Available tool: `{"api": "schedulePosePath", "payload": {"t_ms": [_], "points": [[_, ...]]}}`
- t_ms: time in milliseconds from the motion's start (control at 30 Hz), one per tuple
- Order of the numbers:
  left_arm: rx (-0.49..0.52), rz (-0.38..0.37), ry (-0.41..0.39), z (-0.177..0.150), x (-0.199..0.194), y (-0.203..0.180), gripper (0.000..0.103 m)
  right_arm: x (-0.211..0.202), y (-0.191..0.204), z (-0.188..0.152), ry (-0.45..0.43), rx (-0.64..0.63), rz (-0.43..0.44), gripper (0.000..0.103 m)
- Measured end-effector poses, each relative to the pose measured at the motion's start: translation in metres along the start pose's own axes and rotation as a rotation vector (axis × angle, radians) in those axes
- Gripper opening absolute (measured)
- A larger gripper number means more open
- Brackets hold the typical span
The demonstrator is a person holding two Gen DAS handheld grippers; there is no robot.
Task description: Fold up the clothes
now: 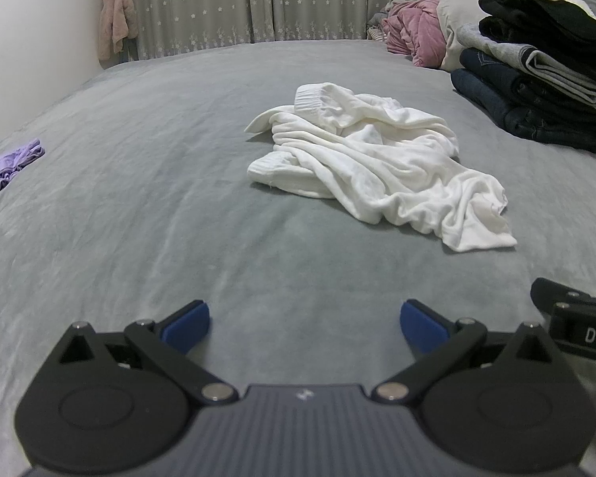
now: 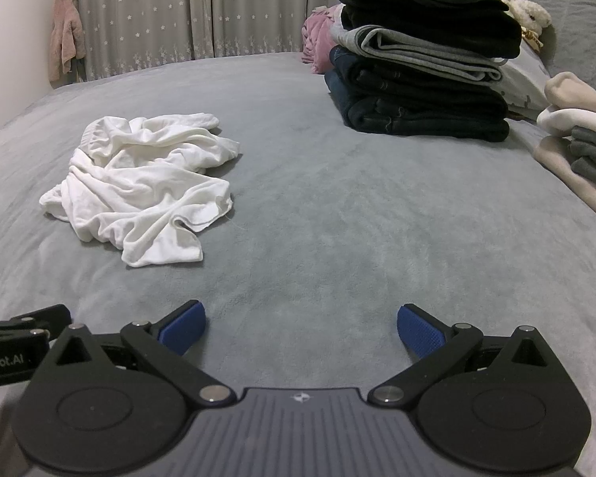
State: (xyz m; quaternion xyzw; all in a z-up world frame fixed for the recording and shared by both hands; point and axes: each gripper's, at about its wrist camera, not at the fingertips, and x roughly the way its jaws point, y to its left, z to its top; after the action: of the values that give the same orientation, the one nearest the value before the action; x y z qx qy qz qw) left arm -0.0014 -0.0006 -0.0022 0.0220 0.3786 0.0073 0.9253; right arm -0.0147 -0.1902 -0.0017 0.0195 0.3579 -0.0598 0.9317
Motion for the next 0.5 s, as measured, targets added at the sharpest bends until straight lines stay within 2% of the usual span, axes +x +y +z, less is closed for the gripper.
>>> {"api": "schedulePosePath", "payload": {"t_ms": [500], "points": [[0.004, 0.003, -0.002, -0.0002, 0.0014, -0.0011, 0.103, 0.0013, 0.0025, -0.0015, -0.010, -0.005, -0.007, 0.103]]}}
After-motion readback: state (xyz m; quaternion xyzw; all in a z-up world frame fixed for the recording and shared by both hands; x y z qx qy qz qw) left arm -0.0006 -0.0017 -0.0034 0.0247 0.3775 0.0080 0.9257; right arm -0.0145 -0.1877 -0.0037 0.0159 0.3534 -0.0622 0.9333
